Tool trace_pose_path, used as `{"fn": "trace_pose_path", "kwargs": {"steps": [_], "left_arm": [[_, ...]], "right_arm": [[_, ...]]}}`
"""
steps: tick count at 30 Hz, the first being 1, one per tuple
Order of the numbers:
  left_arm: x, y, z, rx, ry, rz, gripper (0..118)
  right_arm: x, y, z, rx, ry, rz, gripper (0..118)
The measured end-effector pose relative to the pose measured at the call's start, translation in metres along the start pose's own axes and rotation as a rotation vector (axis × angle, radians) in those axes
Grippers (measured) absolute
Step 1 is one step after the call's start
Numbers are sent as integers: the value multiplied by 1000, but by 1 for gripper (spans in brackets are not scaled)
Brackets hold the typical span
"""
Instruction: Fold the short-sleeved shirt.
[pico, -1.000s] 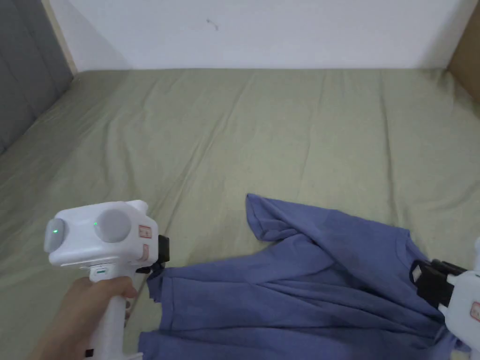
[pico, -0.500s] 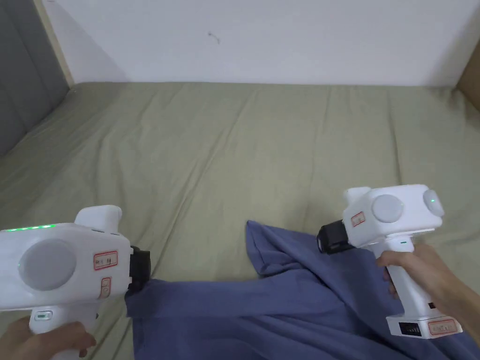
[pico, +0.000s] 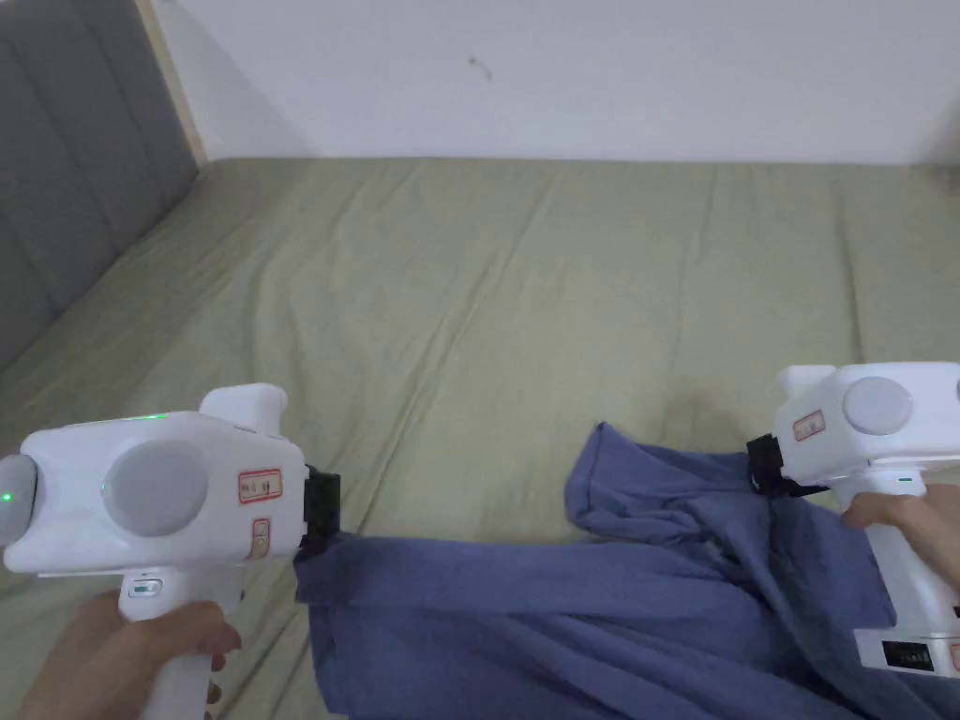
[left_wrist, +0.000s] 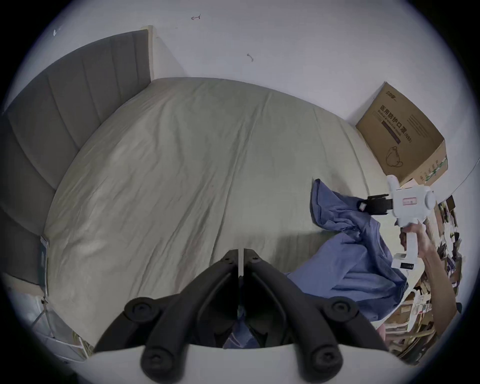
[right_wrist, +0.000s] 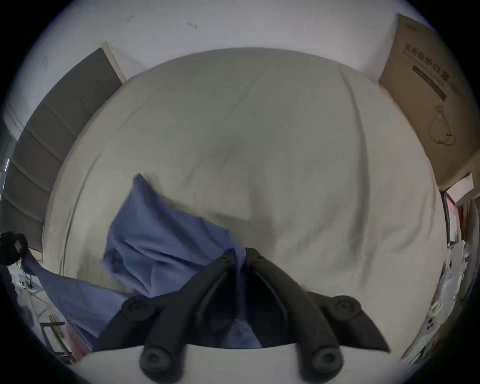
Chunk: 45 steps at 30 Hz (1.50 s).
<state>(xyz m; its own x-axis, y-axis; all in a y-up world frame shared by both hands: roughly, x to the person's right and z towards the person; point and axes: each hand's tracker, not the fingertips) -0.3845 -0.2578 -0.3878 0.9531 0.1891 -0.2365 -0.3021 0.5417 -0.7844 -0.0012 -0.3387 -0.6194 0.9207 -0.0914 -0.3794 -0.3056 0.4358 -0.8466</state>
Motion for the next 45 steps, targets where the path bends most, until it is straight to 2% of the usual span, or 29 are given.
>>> {"fn": "trace_pose_path", "kwargs": {"steps": [3,6,8,10,15,19,22,31,38,42,45], "left_arm": [[-1,4,8,21,14,-8,1],[2,10,25,42,8,4,1],[8,21,45,100,55,-85,1],[10,28,65,169,68,-70,1],[26,53,118,288,130,-126,1],[31,70,161,392,102,-99,1],[34,87,184,435,122,-87,1],[50,150,225,556,152,-108,1],[55,243,215,586,196,-103,1],[57,292,216,646,210,-66,1],[58,328,216,684,223,-63,1]], "right_arm": [[9,6,41,73,24,-46,6],[23,12,93,173,-16,-75,6],[39,15,136,231,-7,-118,6],[53,14,176,298,-15,-167,6],[87,4,276,467,-68,-204,6],[103,-7,337,563,-87,-244,6],[98,-20,376,607,-86,-272,6],[102,8,425,699,-66,-309,6],[97,96,433,749,-90,-308,6],[97,152,451,830,-47,-367,6],[88,187,472,882,-66,-342,6]]}}
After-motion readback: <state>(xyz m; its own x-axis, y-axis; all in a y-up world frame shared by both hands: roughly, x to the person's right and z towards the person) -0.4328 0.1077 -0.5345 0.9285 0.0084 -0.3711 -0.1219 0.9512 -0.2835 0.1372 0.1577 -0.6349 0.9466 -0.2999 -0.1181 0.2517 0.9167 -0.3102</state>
